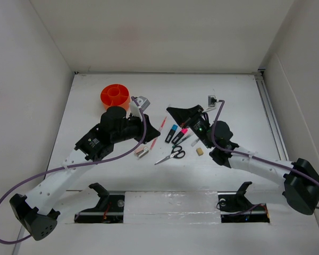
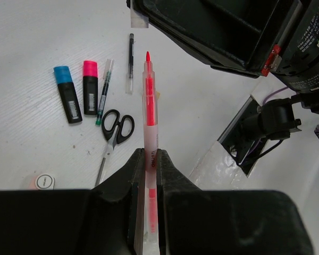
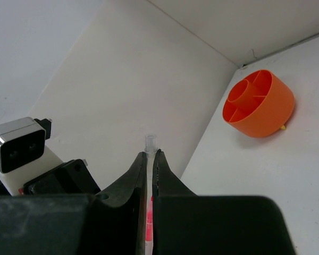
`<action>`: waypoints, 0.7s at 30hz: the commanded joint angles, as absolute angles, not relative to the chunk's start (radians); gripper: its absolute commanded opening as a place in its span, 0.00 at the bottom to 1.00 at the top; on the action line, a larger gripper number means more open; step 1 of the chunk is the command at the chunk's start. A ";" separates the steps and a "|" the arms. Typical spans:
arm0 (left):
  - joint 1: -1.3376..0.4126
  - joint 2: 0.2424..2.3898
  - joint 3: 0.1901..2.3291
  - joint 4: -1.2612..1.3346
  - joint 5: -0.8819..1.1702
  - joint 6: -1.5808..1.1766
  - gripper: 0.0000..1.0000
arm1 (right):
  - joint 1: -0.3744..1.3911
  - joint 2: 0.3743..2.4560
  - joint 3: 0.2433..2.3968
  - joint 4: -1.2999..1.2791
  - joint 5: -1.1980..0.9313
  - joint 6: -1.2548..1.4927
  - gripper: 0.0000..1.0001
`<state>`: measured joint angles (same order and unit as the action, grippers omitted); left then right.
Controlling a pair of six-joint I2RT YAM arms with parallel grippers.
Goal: Sort the stationery into containers
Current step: Close the pen cap on the pen.
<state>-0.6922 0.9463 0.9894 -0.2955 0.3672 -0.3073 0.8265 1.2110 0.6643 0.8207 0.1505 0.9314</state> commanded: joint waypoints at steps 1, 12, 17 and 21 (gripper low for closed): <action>-0.693 0.930 0.983 -0.258 0.390 -0.293 0.00 | 0.834 1.213 0.666 0.867 0.164 0.916 0.00; -0.693 0.930 0.983 -0.258 0.380 -0.293 0.00 | 0.834 1.213 0.657 0.856 0.146 0.916 0.00; -0.693 0.930 0.983 -0.258 0.370 -0.293 0.00 | 0.834 1.204 0.637 0.847 0.146 0.907 0.00; -0.693 0.930 0.983 -0.258 0.359 -0.293 0.00 | 0.834 1.195 0.637 0.847 0.137 0.907 0.00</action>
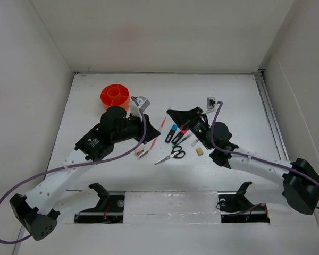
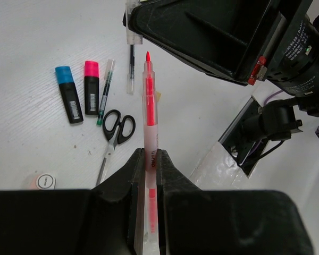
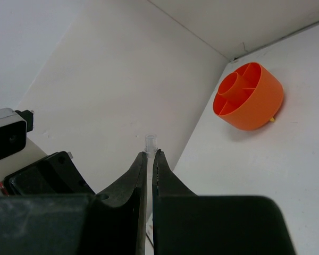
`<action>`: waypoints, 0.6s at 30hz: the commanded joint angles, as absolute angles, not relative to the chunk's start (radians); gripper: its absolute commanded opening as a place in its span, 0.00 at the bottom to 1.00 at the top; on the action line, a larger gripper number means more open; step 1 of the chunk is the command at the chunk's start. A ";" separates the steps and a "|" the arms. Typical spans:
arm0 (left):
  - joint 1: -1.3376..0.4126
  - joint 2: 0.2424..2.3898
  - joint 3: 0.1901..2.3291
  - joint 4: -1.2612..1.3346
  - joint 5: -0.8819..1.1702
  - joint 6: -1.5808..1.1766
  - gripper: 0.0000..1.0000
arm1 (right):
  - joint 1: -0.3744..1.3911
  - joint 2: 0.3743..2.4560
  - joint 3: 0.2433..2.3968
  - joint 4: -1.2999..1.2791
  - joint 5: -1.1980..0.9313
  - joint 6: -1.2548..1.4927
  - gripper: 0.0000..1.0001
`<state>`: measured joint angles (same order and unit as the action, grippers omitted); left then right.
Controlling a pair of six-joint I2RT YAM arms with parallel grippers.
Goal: Sort the stationery into containers
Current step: Close the pen cap on the pen.
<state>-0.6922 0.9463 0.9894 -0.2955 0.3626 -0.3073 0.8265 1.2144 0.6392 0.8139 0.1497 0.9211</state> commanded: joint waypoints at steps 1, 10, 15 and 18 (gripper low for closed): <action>-0.693 0.930 0.983 -0.258 0.359 -0.293 0.00 | 0.834 1.195 0.637 0.847 0.137 0.907 0.00; -0.693 0.930 0.983 -0.258 0.359 -0.293 0.00 | 0.825 1.177 0.637 0.847 0.127 0.907 0.00; -0.693 0.930 0.983 -0.258 0.359 -0.293 0.00 | 0.825 1.177 0.637 0.847 0.127 0.907 0.00; -0.693 0.930 0.983 -0.258 0.359 -0.293 0.00 | 0.825 1.167 0.637 0.838 0.118 0.907 0.00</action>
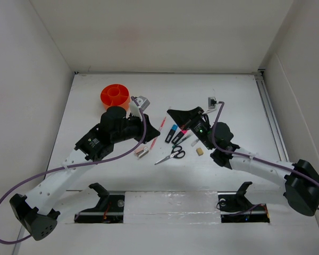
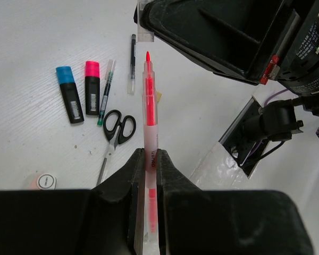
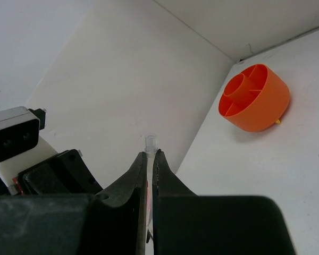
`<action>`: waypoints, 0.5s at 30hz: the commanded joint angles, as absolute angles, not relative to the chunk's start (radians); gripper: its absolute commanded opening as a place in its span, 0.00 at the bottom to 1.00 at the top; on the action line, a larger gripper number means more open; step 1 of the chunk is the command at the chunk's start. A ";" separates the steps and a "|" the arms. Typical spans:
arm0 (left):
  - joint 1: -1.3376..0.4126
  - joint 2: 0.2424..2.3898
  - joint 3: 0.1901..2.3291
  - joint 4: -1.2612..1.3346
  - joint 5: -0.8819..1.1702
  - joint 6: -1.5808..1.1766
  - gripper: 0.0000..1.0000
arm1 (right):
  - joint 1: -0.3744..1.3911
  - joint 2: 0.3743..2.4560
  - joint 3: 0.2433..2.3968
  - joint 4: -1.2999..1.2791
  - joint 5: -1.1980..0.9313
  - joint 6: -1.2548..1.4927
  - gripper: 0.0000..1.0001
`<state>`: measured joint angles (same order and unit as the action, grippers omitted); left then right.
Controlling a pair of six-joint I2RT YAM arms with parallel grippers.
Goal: Sort the stationery into containers
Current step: Close the pen cap on the pen.
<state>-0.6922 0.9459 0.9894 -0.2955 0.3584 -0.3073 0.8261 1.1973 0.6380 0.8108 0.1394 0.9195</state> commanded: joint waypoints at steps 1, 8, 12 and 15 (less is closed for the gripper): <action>-0.693 0.930 0.983 -0.258 0.359 -0.293 0.00 | 0.825 1.167 0.637 0.838 0.118 0.907 0.00; -0.693 0.930 0.983 -0.258 0.359 -0.293 0.00 | 0.825 1.167 0.637 0.838 0.100 0.907 0.00; -0.693 0.930 0.983 -0.258 0.368 -0.293 0.00 | 0.825 1.177 0.637 0.838 0.100 0.907 0.00; -0.693 0.930 0.983 -0.258 0.368 -0.293 0.00 | 0.825 1.186 0.637 0.847 0.091 0.907 0.00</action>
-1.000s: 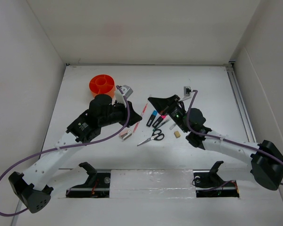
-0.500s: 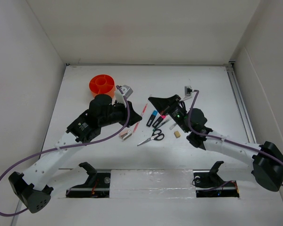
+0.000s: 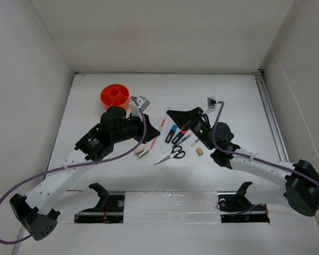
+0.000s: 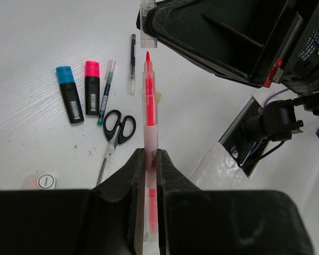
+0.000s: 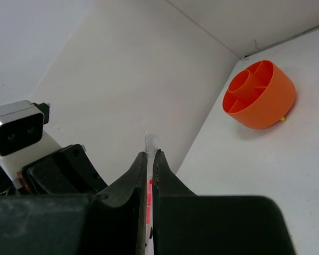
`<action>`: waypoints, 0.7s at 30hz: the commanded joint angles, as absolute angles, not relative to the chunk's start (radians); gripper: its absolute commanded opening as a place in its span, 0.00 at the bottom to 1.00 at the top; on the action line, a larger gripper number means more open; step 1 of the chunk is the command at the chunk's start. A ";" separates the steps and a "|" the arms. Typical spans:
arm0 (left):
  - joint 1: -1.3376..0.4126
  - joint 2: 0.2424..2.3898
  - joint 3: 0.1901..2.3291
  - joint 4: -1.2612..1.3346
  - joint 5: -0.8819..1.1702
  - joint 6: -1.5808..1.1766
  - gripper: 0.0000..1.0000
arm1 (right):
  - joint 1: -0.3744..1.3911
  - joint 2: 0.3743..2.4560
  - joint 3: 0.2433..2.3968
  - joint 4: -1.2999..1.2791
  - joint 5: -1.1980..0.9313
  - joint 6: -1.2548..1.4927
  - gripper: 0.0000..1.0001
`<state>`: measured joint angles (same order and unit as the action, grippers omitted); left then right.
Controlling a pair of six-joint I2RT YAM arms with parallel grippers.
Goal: Sort the stationery into containers
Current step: Close the pen cap on the pen.
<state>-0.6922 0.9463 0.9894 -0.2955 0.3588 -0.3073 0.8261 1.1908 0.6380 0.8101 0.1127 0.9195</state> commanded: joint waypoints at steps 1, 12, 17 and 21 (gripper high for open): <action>-0.693 0.920 0.983 -0.258 0.368 -0.293 0.00 | 0.825 1.186 0.637 0.847 0.091 0.907 0.00; -0.693 0.920 0.983 -0.258 0.368 -0.293 0.00 | 0.825 1.204 0.637 0.867 0.072 0.916 0.00; -0.693 0.920 0.983 -0.258 0.368 -0.293 0.00 | 0.834 1.213 0.637 0.867 0.081 0.916 0.00; -0.693 0.920 0.983 -0.249 0.368 -0.304 0.00 | 0.856 1.213 0.637 0.867 0.120 0.897 0.00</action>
<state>-0.6922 0.9447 0.9894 -0.2958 0.3584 -0.3080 0.8318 1.2083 0.6380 0.8162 0.0978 0.9188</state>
